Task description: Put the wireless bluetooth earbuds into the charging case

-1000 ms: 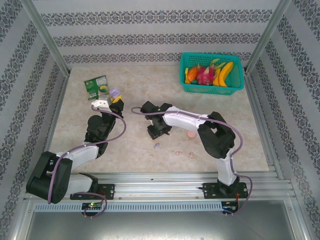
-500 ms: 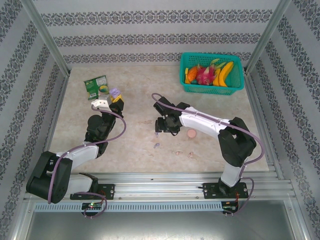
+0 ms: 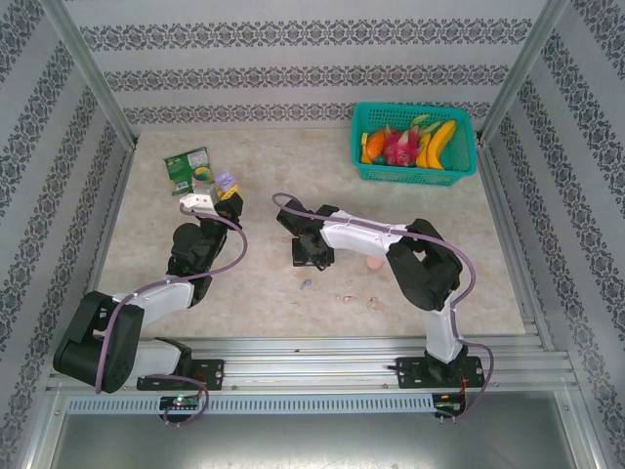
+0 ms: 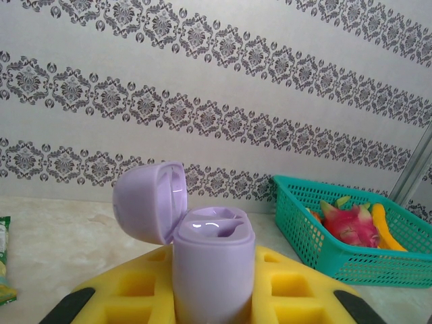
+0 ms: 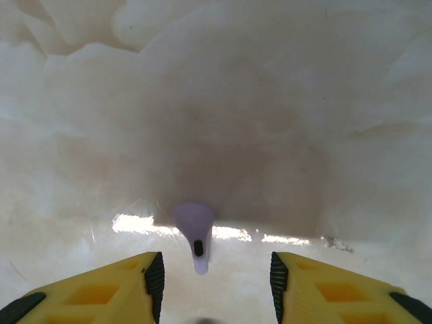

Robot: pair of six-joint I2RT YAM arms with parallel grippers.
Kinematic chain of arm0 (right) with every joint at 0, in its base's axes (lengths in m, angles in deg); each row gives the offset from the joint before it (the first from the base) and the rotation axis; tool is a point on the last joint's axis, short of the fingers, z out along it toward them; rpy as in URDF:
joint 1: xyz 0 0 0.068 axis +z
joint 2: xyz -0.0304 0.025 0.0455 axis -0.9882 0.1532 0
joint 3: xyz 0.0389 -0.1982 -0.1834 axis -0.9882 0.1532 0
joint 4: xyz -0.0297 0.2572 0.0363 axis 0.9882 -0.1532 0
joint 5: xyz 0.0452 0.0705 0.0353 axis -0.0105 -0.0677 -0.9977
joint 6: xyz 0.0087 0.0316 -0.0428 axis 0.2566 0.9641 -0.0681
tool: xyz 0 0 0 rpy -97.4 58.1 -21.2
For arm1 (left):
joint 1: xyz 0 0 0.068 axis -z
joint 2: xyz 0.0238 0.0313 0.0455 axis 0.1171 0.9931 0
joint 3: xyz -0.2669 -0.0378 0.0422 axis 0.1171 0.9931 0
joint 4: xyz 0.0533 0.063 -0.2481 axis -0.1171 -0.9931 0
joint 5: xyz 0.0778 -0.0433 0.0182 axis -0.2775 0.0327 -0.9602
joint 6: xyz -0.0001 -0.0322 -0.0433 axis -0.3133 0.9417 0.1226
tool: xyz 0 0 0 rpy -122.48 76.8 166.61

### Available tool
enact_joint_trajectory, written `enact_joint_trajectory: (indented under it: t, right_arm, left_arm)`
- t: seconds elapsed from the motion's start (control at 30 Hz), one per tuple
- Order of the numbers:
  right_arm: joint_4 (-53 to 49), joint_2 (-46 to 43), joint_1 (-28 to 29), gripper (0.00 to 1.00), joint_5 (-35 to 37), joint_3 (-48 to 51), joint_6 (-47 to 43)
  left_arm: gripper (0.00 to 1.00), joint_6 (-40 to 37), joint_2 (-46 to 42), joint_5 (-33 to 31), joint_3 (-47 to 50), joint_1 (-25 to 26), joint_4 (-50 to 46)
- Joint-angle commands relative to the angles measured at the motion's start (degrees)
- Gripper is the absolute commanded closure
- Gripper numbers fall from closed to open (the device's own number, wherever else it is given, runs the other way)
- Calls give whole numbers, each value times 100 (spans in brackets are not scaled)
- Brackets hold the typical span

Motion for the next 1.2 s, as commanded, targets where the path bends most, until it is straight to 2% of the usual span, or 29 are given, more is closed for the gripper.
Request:
enact_joint_trajectory:
  t: [0.0, 0.37, 0.8, 1.17]
  right_arm:
    - [-185, 138, 35, 52, 206, -266, 56]
    - [-335, 561, 70, 56, 245, -649, 40]
    - [-342, 777, 98, 62, 290, -669, 22]
    - [-334, 766, 140, 73, 287, -680, 24]
  left_arm:
    - [100, 54, 7, -16, -138, -65, 384]
    - [100, 46, 40, -60, -116, -61, 437]
    - [100, 37, 32, -78, -95, -69, 459]
    - [100, 60, 32, -64, -93, -68, 459]
